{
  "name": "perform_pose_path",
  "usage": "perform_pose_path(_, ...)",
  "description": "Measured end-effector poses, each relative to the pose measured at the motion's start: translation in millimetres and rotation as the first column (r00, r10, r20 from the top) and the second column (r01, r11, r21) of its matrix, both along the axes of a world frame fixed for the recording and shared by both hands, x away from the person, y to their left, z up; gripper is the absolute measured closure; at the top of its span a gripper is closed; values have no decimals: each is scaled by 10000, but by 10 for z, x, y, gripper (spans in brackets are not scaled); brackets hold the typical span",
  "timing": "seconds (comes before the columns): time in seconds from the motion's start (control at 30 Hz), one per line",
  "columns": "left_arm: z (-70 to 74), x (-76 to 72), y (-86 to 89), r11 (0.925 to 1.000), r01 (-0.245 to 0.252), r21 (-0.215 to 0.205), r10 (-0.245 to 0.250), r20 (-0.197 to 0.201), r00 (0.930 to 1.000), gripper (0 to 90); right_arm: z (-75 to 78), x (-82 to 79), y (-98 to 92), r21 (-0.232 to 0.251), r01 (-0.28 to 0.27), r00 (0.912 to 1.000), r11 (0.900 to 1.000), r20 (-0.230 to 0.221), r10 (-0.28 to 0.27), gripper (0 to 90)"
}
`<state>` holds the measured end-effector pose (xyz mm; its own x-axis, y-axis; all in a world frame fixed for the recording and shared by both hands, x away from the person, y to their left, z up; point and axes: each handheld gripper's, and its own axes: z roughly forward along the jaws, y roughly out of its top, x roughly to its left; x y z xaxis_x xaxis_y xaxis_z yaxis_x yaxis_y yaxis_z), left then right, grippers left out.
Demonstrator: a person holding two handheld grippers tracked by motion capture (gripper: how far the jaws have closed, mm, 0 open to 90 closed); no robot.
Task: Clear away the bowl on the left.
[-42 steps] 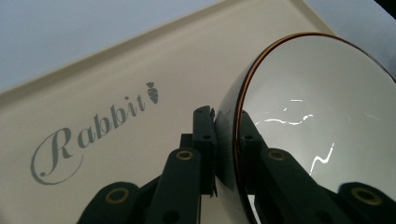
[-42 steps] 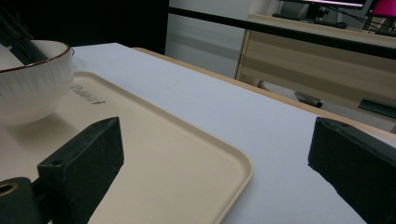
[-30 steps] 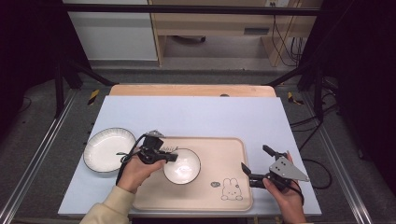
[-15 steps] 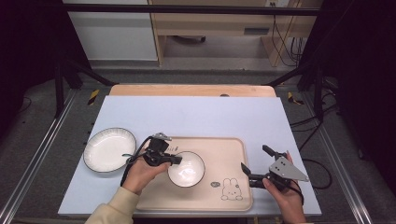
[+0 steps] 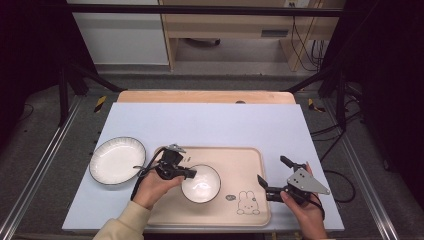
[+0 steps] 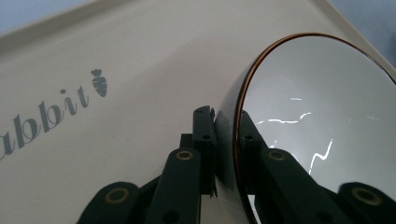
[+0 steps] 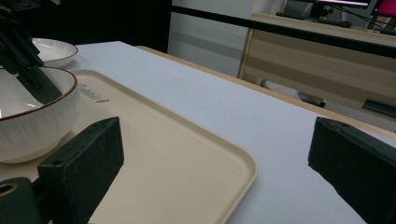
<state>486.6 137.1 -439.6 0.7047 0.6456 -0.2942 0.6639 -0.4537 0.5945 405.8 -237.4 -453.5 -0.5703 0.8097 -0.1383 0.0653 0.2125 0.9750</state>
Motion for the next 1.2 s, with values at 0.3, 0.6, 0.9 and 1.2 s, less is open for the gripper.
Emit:
perform_pose_path(0.3, -23, 28, -34, 9997, 153, 188, -150, -149, 9998, 822, 2, -1, 1, 12, 7, 10000, 10000, -2, -7, 36)
perform_pose_path(0.6, -42, 55, -40, 9999, -170, -14, 169, -271, 9995, 821, -2, 3, 4, -2, -12, 10000, 10000, -10, 12, 36)
perform_pose_path(0.9, -44, 61, -48, 9998, -189, 65, 191, -296, 9994, 821, -2, 4, 4, 13, -27, 10000, 10000, -19, 27, 36)
perform_pose_path(1.2, -43, 58, -52, 9997, -203, 93, 206, -270, 9994, 820, -8, 5, 14, 3, -45, 10000, 10000, -68, 45, 36)
